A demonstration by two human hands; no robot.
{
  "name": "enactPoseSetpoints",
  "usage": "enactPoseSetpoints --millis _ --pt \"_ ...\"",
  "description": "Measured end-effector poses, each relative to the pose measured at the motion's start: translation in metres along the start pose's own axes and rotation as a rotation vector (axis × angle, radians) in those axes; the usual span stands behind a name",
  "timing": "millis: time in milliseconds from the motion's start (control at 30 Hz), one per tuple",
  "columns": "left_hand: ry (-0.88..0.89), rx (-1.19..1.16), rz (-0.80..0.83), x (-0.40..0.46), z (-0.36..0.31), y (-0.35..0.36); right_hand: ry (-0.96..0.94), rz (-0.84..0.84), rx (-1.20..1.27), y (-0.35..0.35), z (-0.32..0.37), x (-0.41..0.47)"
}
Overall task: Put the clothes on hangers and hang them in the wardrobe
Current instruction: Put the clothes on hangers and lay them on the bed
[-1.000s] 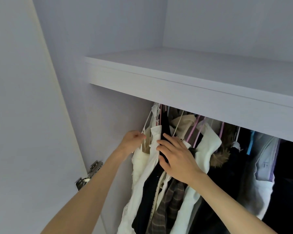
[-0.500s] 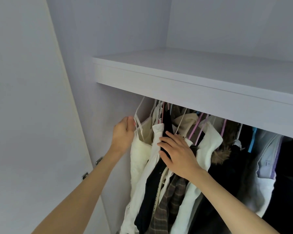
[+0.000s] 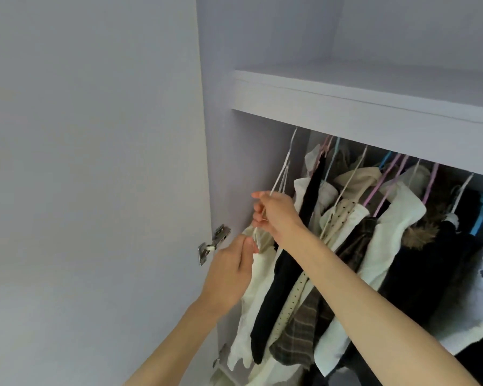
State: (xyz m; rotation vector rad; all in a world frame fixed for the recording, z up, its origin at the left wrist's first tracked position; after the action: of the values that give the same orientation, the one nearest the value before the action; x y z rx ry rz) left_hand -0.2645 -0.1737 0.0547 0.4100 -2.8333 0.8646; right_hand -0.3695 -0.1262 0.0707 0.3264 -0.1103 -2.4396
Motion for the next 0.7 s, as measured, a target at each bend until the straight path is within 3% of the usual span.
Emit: enactPoseSetpoints --millis 133,300,567,700 --pt "-0.018 -0.045 0.178 -0.026 0.011 -0.003 0.058 0.053 -0.158 0.002 -0.021 -0.026" --pt "-0.041 0.046 0.009 -0.056 0.027 -0.041 -0.017 0.094 -0.367 -0.009 -0.036 -0.076" --pt "-0.037 0.368 -0.003 -0.086 0.007 -0.034 -0.265 0.229 -0.847 -0.033 -0.041 -0.144" --pt "-0.017 0.503 0.018 -0.115 -0.011 -0.014 -0.416 0.228 -0.929 -0.039 -0.035 -0.184"
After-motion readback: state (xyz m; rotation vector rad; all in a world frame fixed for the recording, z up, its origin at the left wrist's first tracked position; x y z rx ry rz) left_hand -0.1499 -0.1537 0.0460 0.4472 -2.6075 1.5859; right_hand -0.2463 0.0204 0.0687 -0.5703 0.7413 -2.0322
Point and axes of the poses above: each hand's wrist, its own x-axis towards the middle knuckle, its own y-axis out of the palm, z = x × y, the point moved 10 cm from there along x, towards the middle knuckle, and after that the axes turned 12 degrees about z, right-handed, at the moved point
